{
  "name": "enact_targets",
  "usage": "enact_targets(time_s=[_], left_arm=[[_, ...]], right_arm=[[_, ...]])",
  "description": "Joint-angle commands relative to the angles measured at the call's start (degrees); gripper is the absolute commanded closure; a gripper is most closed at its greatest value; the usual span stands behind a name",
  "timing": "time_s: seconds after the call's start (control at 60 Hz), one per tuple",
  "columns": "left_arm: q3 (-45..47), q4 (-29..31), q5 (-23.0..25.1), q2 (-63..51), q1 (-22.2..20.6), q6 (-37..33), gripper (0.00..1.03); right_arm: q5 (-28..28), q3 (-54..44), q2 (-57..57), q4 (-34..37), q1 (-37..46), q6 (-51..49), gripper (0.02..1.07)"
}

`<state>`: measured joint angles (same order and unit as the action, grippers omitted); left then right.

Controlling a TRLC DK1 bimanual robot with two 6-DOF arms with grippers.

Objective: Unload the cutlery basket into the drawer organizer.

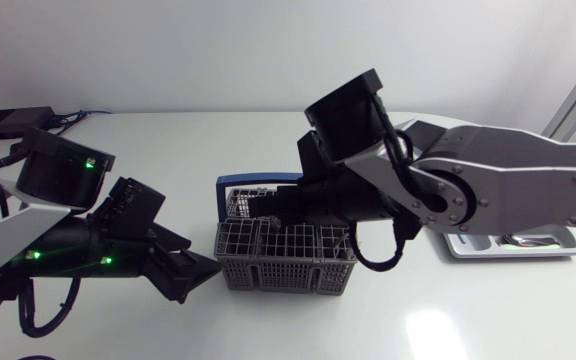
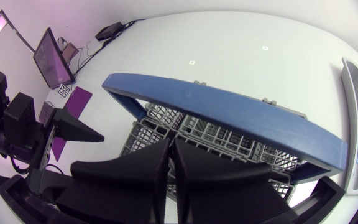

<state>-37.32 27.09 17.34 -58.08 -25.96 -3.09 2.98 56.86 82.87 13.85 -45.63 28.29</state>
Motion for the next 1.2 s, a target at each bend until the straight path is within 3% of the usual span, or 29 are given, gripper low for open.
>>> enact_targets(time_s=[0.0,0.067,0.15,0.25,0.717,0.8,1.0,1.133,1.183], left_arm=[[1.20,-0.29,0.50,1.13,-0.41,-1.04,0.06],[1.11,-0.29,0.50,1.31,-0.41,-1.04,0.06],[1.02,-0.29,0.50,1.40,-0.76,-1.04,0.06],[1.02,-0.29,0.50,1.48,-0.85,-0.95,0.06],[1.11,-0.99,0.50,1.57,-1.38,-0.77,0.06],[1.20,-0.99,0.50,1.57,-1.38,-0.77,0.06],[1.29,-0.99,0.50,1.75,-1.20,-0.86,0.06],[1.29,-0.99,0.50,1.83,-1.12,-0.95,0.06],[1.37,-0.99,0.50,1.83,-1.03,-0.95,0.06]], right_arm=[[-1.05,-2.46,0.19,-0.14,0.54,-0.26,0.99],[-1.31,-3.16,0.36,-0.14,0.54,-0.61,0.78],[-2.02,-3.34,0.36,0.30,0.54,-0.78,0.38],[-2.72,-3.77,-0.34,0.66,0.54,-0.87,0.18],[-2.37,-5.80,-0.17,-0.49,0.54,-0.43,0.18],[-2.28,-6.32,0.36,-2.24,0.54,-0.43,0.25],[-2.28,-6.15,1.50,-3.83,0.36,-0.26,0.25],[-2.46,-6.85,1.50,-5.06,0.36,-0.26,0.49],[-2.46,-6.94,1.50,-5.06,0.45,-0.34,0.51]])
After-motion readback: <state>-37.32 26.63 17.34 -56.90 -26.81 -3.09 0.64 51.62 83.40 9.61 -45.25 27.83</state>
